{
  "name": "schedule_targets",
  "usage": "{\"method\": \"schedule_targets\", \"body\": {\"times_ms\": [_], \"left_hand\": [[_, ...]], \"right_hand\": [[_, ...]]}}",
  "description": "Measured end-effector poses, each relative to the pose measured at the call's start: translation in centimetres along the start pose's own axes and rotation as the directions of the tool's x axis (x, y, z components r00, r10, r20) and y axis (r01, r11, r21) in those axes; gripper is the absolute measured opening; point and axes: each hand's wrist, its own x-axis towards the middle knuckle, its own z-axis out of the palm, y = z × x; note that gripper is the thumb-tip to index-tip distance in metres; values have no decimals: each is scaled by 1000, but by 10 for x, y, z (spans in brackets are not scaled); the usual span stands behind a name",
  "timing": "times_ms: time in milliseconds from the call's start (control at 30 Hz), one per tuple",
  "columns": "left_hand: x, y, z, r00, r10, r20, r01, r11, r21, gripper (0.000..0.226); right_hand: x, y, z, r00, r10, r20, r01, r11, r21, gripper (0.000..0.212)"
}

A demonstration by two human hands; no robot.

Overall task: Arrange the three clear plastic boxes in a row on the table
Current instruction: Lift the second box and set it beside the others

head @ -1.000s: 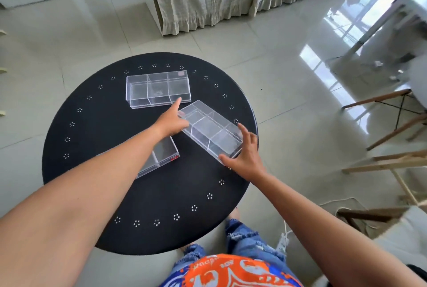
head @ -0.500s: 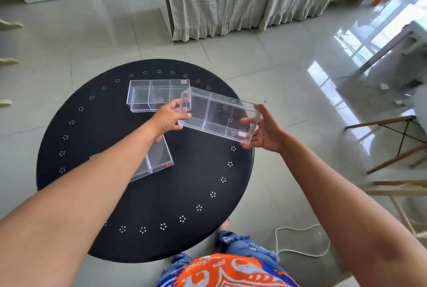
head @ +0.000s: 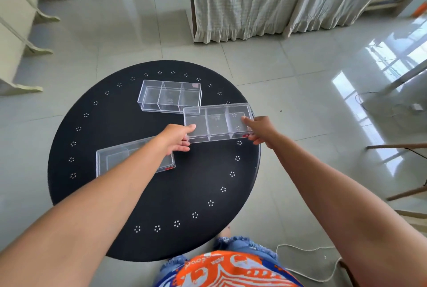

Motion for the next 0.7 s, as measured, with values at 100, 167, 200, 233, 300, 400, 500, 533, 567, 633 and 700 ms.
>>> {"method": "schedule_targets", "body": {"times_ms": [100,167,200,233,300,400,500,533,567,633,700], "left_hand": [[-1,-1,4,999,-29,-40,30,1000,10,61],[-2,-2,7,997,-49,-65,49,999,10,62],[-2,-2,10,995,-57,-76,58,998,10,63],[-2,-2,12,994,-62,-91,64,998,16,62],[-2,-2,18,990,-68,-126,72,997,31,61],[0,-2,26,981,-82,-175,90,995,37,56],[1,-3,29,977,-85,-197,94,995,35,53],[1,-4,29,976,-81,-200,90,995,35,53],[2,-5,28,977,-74,-201,82,996,35,54],[2,-7,27,978,-60,-198,68,997,35,58],[0,-4,25,982,-54,-179,62,997,35,61]], "right_hand": [[8,0,4,1000,-5,-6,5,999,-37,50],[14,0,6,1000,10,-7,-10,1000,-25,54],[17,1,7,1000,9,-7,-9,1000,-13,52],[17,0,7,1000,12,-4,-12,1000,-4,48],[18,0,7,1000,5,-12,-5,1000,10,43],[19,4,10,1000,-6,-7,6,1000,15,28],[21,8,13,1000,-2,-1,2,1000,19,19],[22,10,14,1000,-9,-3,9,1000,23,18],[22,10,15,1000,-11,-5,12,1000,23,18],[22,10,15,1000,-16,-7,17,1000,19,18],[24,10,16,1000,-13,-13,14,1000,13,18]]}}
